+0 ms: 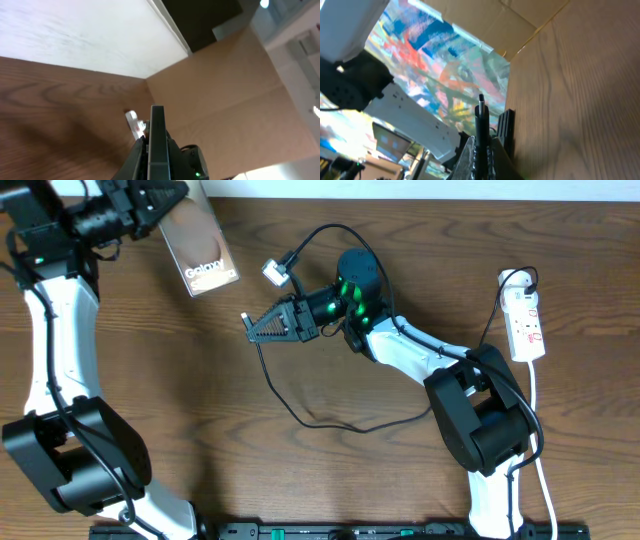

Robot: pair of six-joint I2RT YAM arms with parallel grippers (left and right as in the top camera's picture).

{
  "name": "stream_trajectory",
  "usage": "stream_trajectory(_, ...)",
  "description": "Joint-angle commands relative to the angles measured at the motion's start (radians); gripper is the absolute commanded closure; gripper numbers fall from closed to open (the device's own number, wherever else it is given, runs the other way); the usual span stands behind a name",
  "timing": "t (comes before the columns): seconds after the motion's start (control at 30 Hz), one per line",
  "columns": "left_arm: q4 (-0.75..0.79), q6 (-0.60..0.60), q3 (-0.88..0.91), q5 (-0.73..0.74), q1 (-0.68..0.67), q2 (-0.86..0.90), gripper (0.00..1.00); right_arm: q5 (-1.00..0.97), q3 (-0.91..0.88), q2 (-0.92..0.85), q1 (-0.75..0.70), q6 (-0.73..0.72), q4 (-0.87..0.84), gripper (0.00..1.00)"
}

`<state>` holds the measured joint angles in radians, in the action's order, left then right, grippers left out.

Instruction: Plug charger to phone and switch on socket

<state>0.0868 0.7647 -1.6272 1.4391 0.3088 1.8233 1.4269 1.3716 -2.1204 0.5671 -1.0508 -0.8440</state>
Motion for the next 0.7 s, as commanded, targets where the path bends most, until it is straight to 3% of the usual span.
stream_trajectory(0.0, 0.010, -0.067, -0.006, 0.050, -0.014, -0.011, 0.93, -0.042, 0.003, -0.004, 0.002, -0.034, -0.015, 0.99)
stream_trajectory(0.67, 0.008, -0.046, -0.006, 0.024, -0.028, -0.011, 0.93, -0.123, 0.003, -0.004, 0.004, -0.044, -0.148, 0.99)
